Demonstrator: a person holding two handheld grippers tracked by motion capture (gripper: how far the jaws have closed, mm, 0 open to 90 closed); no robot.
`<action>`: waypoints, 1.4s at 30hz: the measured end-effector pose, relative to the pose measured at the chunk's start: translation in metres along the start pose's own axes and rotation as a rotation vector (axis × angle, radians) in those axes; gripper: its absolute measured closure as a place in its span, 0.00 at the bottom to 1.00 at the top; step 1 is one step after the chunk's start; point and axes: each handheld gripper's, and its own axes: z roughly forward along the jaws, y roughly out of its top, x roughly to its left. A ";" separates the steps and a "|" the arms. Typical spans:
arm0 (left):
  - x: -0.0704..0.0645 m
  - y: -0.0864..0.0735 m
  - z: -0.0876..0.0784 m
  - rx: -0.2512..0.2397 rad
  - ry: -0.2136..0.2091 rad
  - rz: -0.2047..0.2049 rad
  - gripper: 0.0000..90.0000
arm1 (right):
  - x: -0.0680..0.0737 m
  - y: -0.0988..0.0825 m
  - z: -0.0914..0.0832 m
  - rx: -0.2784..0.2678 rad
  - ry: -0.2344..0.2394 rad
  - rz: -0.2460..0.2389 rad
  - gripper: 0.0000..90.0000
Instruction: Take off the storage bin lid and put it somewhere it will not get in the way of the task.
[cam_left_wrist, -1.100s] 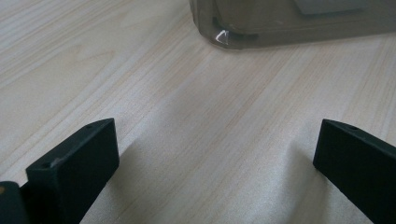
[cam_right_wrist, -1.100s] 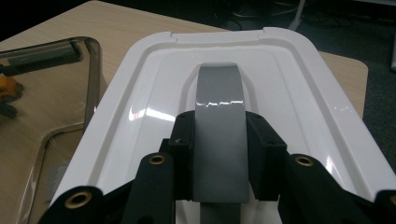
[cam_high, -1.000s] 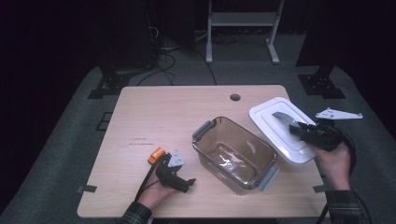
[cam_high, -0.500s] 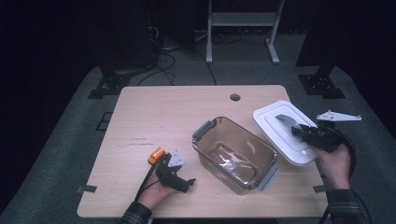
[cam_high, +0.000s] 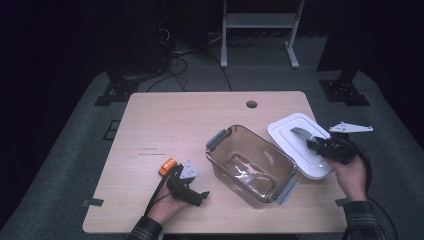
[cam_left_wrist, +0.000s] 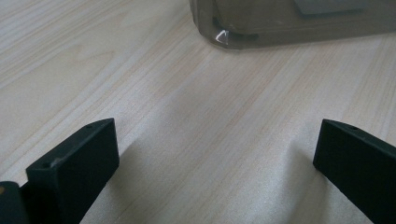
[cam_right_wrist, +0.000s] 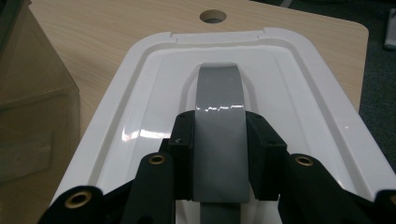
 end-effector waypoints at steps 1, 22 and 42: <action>0.000 0.000 0.000 -0.001 0.000 -0.001 0.00 | 0.000 0.000 0.001 0.001 0.001 -0.001 0.74; 0.000 0.000 0.000 0.000 0.000 0.000 0.00 | 0.011 -0.005 0.031 0.050 0.023 -0.031 0.74; 0.000 0.000 0.000 -0.003 0.000 -0.003 0.00 | 0.014 -0.011 0.048 0.084 0.027 -0.029 0.74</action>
